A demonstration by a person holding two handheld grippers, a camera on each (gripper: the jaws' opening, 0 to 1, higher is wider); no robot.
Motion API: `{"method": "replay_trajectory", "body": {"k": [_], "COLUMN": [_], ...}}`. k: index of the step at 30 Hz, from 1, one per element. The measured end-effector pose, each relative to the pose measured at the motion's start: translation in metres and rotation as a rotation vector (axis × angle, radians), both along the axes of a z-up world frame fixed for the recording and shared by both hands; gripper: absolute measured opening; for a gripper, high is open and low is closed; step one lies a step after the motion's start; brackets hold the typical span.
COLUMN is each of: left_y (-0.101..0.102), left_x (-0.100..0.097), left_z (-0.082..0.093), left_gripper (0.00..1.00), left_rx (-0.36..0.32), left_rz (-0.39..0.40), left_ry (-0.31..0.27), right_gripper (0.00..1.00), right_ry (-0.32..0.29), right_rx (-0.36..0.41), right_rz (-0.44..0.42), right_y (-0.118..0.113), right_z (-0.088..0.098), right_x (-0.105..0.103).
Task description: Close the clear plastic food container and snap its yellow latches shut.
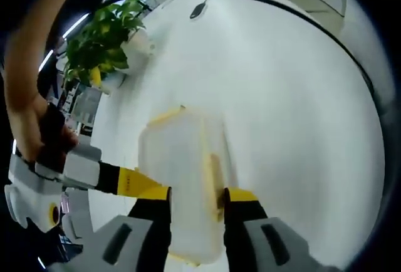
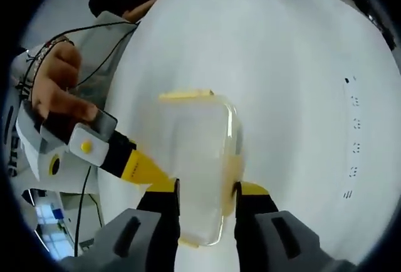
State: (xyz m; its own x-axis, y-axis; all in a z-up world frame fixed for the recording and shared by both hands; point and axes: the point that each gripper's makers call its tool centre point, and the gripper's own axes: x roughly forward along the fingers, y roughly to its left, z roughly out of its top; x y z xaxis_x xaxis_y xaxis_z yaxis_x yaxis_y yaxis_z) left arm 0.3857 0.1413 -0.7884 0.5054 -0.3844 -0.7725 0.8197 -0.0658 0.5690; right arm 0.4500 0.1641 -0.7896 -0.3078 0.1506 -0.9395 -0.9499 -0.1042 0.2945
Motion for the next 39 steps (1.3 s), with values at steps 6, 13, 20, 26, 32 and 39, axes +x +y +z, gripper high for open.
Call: {"method": "replay_trajectory", "body": {"k": [6, 13, 20, 26, 32, 39], "left_y": [0.0, -0.003, -0.003, -0.003, -0.003, -0.004], "left_x": [0.0, -0.004, -0.006, -0.006, -0.007, -0.015], "left_z": [-0.001, -0.002, -0.001, -0.001, -0.001, -0.003], "left_gripper": [0.26, 0.27, 0.28, 0.28, 0.29, 0.41], "left_rx": [0.001, -0.004, -0.025, -0.023, -0.006, -0.046], "left_rz": [-0.007, -0.024, -0.017, -0.007, -0.009, 0.032], "left_ry": [-0.002, 0.01, 0.003, -0.005, 0.0, 0.066], "right_gripper": [0.27, 0.25, 0.28, 0.3, 0.32, 0.33], "right_ry": [0.005, 0.008, 0.005, -0.088, -0.182, -0.355], "right_rx": [0.024, -0.034, -0.016, -0.041, -0.088, 0.028], "right_rz": [0.008, 0.054, 0.046, 0.129, 0.154, 0.059], "right_y": [-0.001, -0.006, -0.009, -0.002, 0.004, 0.006], "right_z": [0.0, -0.002, -0.007, -0.003, 0.002, 0.011], "right_x": [-0.002, -0.012, -0.022, -0.019, -0.017, -0.015]}}
